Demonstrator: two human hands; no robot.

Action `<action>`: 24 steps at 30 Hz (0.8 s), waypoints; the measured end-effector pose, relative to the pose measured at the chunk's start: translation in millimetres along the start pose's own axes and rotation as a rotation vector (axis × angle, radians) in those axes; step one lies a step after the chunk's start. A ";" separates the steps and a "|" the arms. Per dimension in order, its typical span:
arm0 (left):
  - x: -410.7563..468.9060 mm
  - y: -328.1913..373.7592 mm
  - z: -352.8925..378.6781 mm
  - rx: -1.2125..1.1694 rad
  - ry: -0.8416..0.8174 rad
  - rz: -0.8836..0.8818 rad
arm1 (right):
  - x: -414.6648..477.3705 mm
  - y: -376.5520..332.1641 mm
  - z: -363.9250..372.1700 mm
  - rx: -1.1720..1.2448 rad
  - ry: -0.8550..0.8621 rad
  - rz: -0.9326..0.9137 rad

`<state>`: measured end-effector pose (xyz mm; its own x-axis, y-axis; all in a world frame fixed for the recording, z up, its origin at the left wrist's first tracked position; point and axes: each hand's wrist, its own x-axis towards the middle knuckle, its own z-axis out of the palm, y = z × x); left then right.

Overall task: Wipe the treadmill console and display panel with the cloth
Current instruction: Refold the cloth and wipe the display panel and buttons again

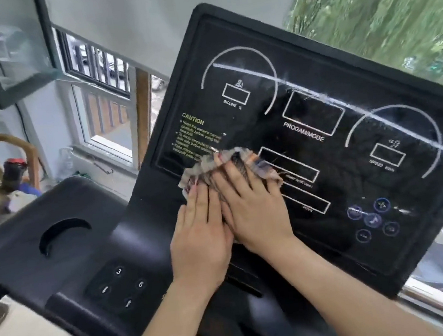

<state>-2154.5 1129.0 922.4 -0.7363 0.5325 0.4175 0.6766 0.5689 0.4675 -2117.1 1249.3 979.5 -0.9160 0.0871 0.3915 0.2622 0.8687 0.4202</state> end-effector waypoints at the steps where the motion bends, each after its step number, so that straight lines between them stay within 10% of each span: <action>1: -7.0 -8.4 2.1 -0.017 0.008 -0.002 | -3.7 -5.2 3.3 0.003 -0.035 -0.023; 24: 158.2 -5.6 -68.0 -0.093 0.184 -0.092 | 206.8 39.2 -66.0 -0.027 0.111 0.020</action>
<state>-2275.5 1167.4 1038.8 -0.7901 0.3527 0.5014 0.6090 0.5452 0.5762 -2276.2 1269.2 1130.9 -0.8717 0.0485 0.4877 0.2897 0.8537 0.4328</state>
